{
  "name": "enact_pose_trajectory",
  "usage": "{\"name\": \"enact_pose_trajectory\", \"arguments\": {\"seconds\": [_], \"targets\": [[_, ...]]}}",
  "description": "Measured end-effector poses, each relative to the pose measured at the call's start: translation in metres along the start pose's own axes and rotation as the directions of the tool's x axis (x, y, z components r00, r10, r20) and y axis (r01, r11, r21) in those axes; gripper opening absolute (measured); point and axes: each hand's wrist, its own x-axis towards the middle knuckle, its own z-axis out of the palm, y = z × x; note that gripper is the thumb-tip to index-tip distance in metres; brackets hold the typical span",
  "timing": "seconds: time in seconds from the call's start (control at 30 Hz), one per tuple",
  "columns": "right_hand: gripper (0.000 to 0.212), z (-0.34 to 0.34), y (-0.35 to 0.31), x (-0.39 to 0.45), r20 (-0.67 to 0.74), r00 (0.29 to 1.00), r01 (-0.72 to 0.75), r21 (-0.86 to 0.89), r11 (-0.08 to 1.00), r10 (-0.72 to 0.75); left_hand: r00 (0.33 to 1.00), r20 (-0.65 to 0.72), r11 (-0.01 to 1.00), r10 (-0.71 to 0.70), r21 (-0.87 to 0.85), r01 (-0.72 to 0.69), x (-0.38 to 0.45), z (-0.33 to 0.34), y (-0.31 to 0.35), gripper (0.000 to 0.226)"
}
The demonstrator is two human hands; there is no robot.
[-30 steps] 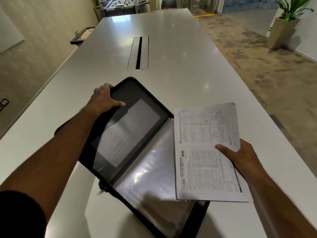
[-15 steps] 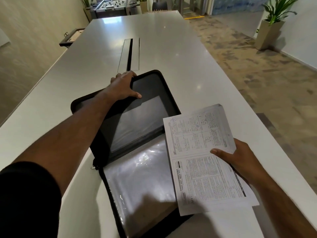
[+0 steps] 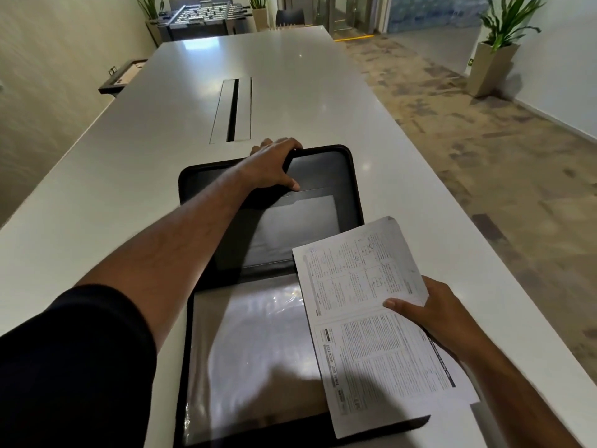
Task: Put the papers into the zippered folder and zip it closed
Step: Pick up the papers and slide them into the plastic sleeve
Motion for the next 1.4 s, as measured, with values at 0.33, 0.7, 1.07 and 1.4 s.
{"name": "enact_pose_trajectory", "arguments": {"seconds": [0.33, 0.7, 1.07, 1.4], "targets": [[0.047, -0.001, -0.001, 0.009, 0.010, 1.000, -0.012, -0.035, 0.999, 0.013, 0.998, 0.066, 1.000, 0.005, -0.016, -0.004, 0.014, 0.013, -0.012, 0.092], [0.052, -0.012, 0.005, 0.013, -0.011, 1.000, 0.001, -0.042, 0.999, -0.002, 0.999, 0.015, 0.999, -0.038, -0.009, 0.039, -0.009, 0.029, 0.014, 0.089], [0.037, -0.037, 0.018, 0.006, 0.000, 0.999, 0.046, 0.065, 0.997, -0.046, 0.947, -0.176, 0.904, -0.267, -0.387, 0.183, -0.133, 0.105, 0.096, 0.031], [0.032, -0.073, 0.032, -0.005, -0.034, 0.998, 0.059, 0.017, 0.998, -0.058, 0.893, -0.174, 0.824, -0.416, -0.488, 0.289, -0.210, 0.166, 0.146, 0.018]]}}
